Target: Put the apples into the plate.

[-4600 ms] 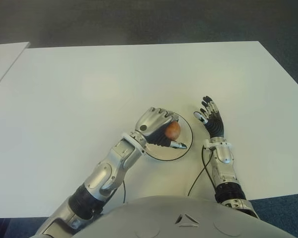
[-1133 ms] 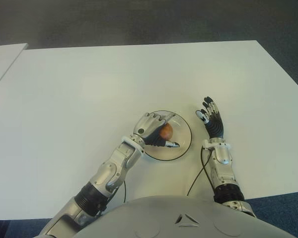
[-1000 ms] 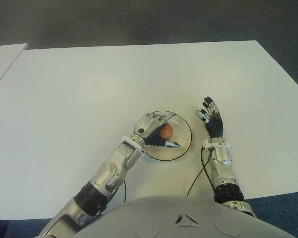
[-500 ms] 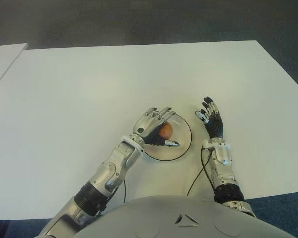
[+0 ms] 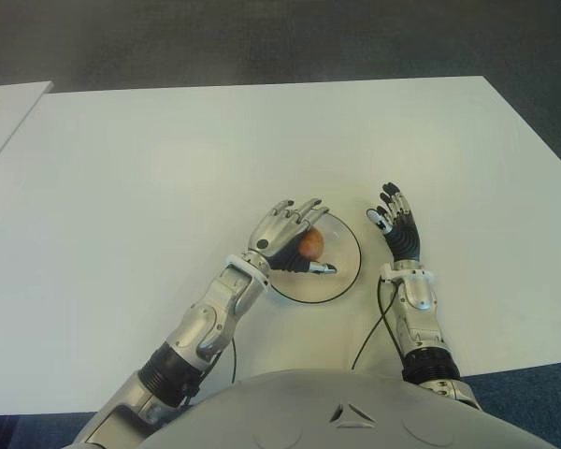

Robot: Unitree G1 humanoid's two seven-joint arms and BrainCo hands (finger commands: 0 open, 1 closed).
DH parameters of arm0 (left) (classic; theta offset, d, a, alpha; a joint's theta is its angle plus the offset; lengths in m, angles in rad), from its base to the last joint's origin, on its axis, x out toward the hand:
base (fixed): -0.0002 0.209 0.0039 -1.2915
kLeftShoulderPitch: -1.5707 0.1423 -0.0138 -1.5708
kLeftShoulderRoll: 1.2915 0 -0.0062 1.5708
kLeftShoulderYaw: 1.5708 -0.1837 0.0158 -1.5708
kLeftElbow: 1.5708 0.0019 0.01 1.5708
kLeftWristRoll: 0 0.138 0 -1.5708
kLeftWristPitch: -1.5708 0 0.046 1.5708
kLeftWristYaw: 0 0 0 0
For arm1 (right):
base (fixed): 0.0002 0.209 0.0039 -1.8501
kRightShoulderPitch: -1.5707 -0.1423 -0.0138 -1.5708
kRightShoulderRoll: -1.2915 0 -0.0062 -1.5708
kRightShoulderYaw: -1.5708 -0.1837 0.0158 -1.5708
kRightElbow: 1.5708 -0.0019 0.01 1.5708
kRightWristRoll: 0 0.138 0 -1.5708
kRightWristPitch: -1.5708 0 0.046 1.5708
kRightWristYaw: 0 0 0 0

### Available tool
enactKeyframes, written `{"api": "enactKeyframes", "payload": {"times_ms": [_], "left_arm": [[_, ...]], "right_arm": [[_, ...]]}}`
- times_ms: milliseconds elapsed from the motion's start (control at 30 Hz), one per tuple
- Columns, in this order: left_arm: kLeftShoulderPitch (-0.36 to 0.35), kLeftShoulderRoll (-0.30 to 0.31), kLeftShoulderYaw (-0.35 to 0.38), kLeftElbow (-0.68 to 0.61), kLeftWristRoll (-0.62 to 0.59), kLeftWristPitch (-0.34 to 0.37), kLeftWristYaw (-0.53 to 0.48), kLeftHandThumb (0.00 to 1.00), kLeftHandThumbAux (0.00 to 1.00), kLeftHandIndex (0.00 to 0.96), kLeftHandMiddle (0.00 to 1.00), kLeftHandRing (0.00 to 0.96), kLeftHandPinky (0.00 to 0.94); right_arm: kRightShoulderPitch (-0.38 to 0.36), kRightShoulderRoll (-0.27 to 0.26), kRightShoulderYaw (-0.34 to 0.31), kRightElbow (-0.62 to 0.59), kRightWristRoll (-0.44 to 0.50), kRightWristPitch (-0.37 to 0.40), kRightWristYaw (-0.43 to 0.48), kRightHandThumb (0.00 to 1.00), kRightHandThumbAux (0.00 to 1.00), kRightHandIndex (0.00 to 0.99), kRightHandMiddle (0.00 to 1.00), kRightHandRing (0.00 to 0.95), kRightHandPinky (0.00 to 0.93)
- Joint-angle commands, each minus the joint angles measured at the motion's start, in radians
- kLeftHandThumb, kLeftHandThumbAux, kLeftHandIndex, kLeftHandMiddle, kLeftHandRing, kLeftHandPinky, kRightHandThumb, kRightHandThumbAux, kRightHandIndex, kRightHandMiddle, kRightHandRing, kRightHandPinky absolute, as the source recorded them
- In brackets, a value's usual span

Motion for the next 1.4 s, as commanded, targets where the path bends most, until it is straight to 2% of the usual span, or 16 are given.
{"api": "enactKeyframes", "payload": {"times_ms": [33,1400], "left_arm": [[0.004,0.003,0.004,-0.017,0.001,0.000,-0.005,0.074,0.290,0.000,0.000,0.000,0.000],[0.006,0.004,0.008,-0.022,-0.020,-0.010,-0.005,0.082,0.300,0.000,0.000,0.000,0.000]], "right_arm": [[0.058,0.013,0.009,0.037,-0.003,0.054,0.008,0.146,0.558,0.000,0.000,0.000,0.000],[0.083,0.012,0.014,-0.010,-0.016,0.077,0.007,0.134,0.555,0.000,0.000,0.000,0.000]]}}
